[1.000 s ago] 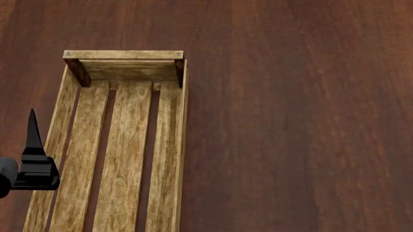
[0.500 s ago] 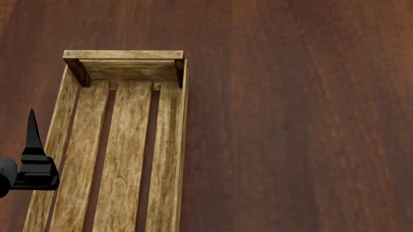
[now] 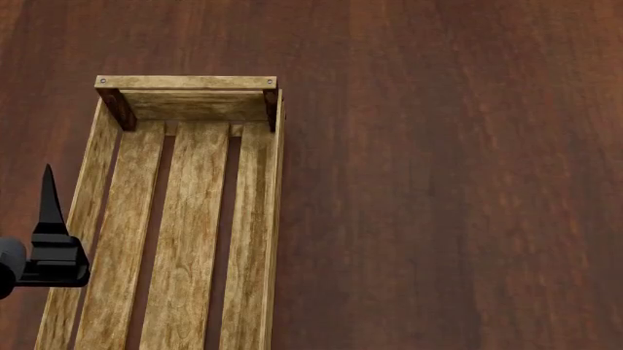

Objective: Stack the left bowl on the right bowl and place them in the tray.

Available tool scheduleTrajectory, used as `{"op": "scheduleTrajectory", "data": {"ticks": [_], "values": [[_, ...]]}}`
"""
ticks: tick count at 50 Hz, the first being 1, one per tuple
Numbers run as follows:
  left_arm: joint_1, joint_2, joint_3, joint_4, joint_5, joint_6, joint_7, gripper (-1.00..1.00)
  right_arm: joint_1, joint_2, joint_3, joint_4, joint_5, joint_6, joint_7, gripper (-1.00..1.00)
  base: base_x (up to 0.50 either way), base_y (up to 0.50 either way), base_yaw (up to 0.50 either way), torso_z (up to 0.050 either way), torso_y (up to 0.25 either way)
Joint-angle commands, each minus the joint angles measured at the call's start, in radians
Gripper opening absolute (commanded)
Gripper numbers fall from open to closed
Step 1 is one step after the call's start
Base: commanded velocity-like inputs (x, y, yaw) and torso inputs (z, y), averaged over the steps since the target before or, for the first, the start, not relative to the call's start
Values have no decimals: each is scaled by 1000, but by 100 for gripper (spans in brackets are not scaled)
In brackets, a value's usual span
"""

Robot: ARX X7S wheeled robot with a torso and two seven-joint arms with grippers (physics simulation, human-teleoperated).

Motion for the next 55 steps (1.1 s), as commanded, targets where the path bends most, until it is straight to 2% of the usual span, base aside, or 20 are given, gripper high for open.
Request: {"op": "scheduleTrajectory", "data": {"ticks": [1,4,5,41,55], "values": [[0,-2,1,2,-2,-1,-2,100,11,3,-9,13,-31,-5,-3,-100,0,0,0,0,0],[0,-2,1,1,-2,-1,-3,100,10,4,-4,-1,-32,-2,9,-100,0,0,0,0,0],[0,-2,1,1,-2,-1,-3,100,11,4,0,-4,-22,3,9,100,0,0,0,0,0],[3,-7,3,5,-9,1,-9,100,-8,18,44,-97,35,38,50,100,0,0,0,0,0],[3,-10,1,-1,-11,8,-10,100,60,20,-49,-58,16,34,46,100,0,0,0,0,0]]}}
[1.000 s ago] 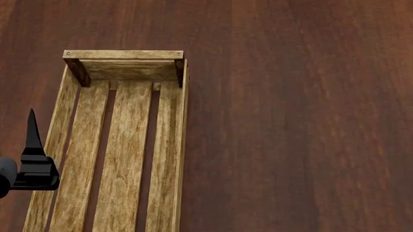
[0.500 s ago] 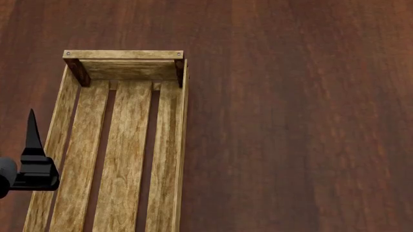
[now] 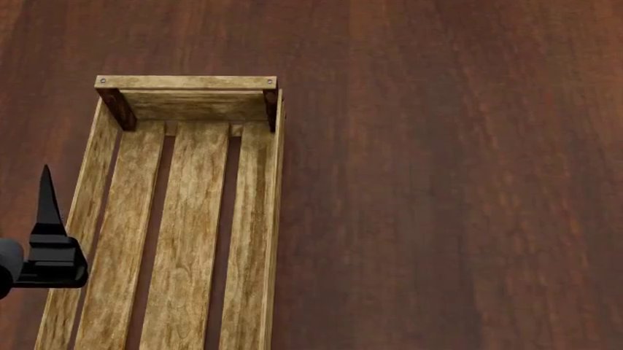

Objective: Stack the left bowl on the right bowl and place them in the tray.

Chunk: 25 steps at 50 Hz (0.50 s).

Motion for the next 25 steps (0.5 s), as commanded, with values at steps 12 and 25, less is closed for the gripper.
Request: {"op": "scheduleTrajectory", "data": {"ticks": [12,25], "values": [[1,-1,2,-10,-1,10,-3,100,73,-11,-91,82,-36,-46,-31,100,0,0,0,0,0],[0,-2,6,-16,1,16,-5,100,68,-33,-120,147,-70,-101,-63,100,0,0,0,0,0]]}}
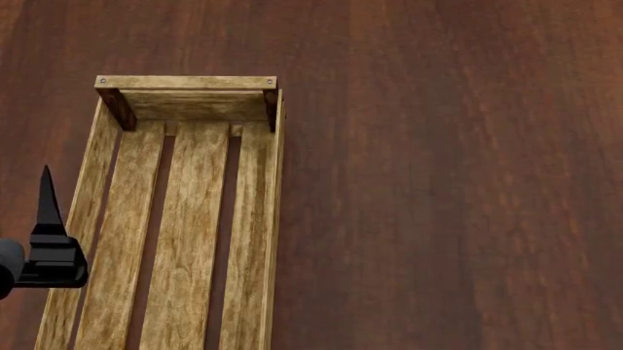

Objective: Stack the left bowl on the right bowl and place them in the tray.

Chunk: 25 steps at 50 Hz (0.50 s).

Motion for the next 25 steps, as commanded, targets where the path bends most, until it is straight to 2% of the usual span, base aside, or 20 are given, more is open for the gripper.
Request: {"op": "scheduleTrajectory", "data": {"ticks": [1,25], "values": [[0,-1,3,-5,1,5,-2,100,6,-22,-26,57,-27,-50,-28,100,0,0,0,0,0],[0,-3,8,-2,0,3,-6,100,9,-41,-31,136,-46,-106,-63,100,0,0,0,0,0]]}}
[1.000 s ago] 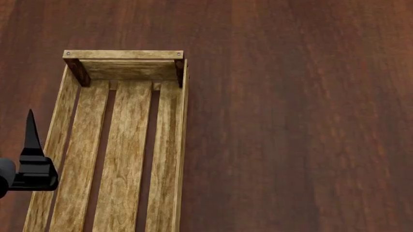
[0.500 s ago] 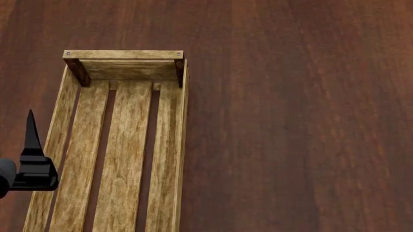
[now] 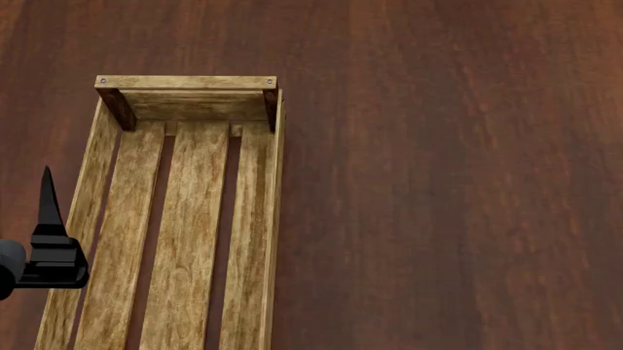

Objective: Stack the left bowl on the right bowl and place them in the tray.

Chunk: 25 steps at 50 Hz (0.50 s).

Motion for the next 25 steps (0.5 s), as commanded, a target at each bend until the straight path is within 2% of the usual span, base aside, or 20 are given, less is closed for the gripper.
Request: {"op": "scheduleTrajectory", "data": {"ticks": [1,25], "values": [[0,-1,4,0,1,0,-2,100,-6,-7,0,41,-11,-27,-19,100,0,0,0,0,0],[3,-6,-2,5,-7,1,-6,100,15,-14,-48,99,-35,-44,-36,100,0,0,0,0,0]]}}
